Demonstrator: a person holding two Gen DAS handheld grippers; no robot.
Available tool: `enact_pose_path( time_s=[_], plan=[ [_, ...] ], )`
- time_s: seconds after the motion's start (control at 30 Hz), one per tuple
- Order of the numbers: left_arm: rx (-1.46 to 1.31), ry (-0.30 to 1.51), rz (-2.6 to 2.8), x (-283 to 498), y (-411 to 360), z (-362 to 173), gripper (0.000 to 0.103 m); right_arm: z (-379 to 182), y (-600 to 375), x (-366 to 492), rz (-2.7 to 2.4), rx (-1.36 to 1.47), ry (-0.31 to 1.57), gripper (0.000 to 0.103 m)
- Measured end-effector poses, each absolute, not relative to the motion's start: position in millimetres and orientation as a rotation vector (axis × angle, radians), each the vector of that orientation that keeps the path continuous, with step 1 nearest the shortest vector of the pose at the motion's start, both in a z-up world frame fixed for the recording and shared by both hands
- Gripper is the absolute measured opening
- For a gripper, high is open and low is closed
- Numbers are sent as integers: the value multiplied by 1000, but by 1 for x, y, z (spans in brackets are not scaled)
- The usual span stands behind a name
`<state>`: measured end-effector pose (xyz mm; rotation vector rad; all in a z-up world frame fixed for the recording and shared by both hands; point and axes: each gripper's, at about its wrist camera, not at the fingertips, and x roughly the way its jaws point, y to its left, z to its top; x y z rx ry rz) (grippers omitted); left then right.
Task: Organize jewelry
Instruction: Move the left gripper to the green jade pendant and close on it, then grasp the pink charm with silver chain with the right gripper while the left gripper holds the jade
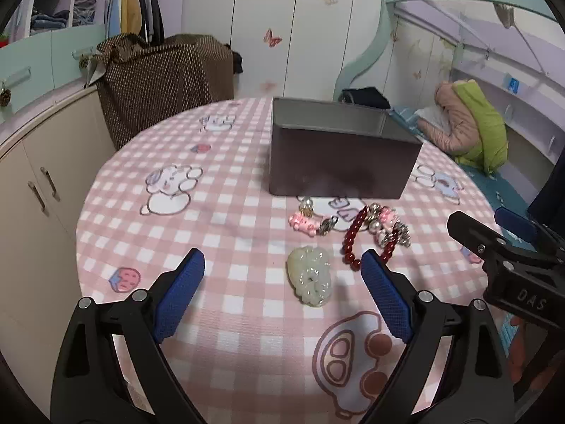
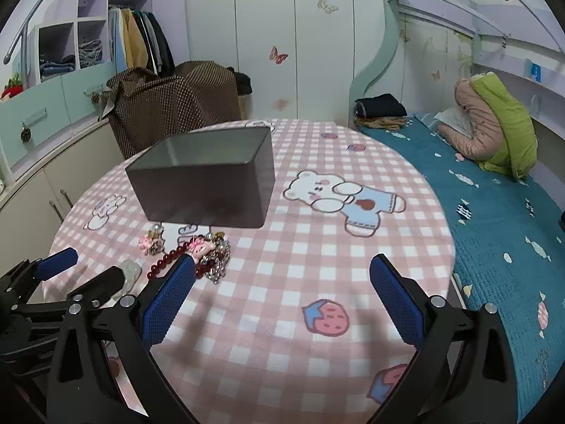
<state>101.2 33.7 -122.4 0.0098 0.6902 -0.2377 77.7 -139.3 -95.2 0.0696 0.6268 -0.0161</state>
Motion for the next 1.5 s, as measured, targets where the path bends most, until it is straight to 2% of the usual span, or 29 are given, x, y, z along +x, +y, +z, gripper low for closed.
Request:
enact_pose_path(
  time_s=[0.03,0.17,0.3,0.43,0.5,0.57,0.9,0.93,0.97,1.07,1.1,1.17,1.3,1.33,1.5],
  plan=[
    [11,695,-239,103,34,-123,89,-96,-138,78,-13,69,631,95],
    [24,729,-233,109,30,-132,71,-99,-133,80,5,61,641,95],
    [74,707,-218,109,25,-137,64,-101,-131,83,13,54,652,95],
    [93,689,-243,106,22,-138,50,-104,-130,86,13,58,665,95],
    [100,686,-244,107,21,-137,48,-105,-130,87,12,57,668,95],
    [90,684,-251,108,21,-136,31,-105,-130,87,12,55,666,95],
    [15,671,-291,110,32,-136,30,-98,-122,93,85,42,629,95],
    [9,670,-295,111,33,-136,30,-98,-120,95,110,40,630,92],
    [4,669,-297,111,34,-136,30,-98,-118,97,128,38,635,82],
    [15,663,-301,109,34,-137,30,-101,-108,106,172,16,666,62],
    [16,660,-302,109,34,-137,30,-102,-104,108,180,7,672,59],
    [5,659,-308,108,36,-137,30,-104,-100,112,184,-10,686,48],
    [-7,660,-319,109,37,-137,30,-110,-96,124,217,-7,752,40],
    [-5,660,-318,108,37,-137,30,-113,-97,127,225,4,774,34],
    [-8,661,-319,109,37,-137,30,-113,-100,127,212,14,775,26]
  ],
)
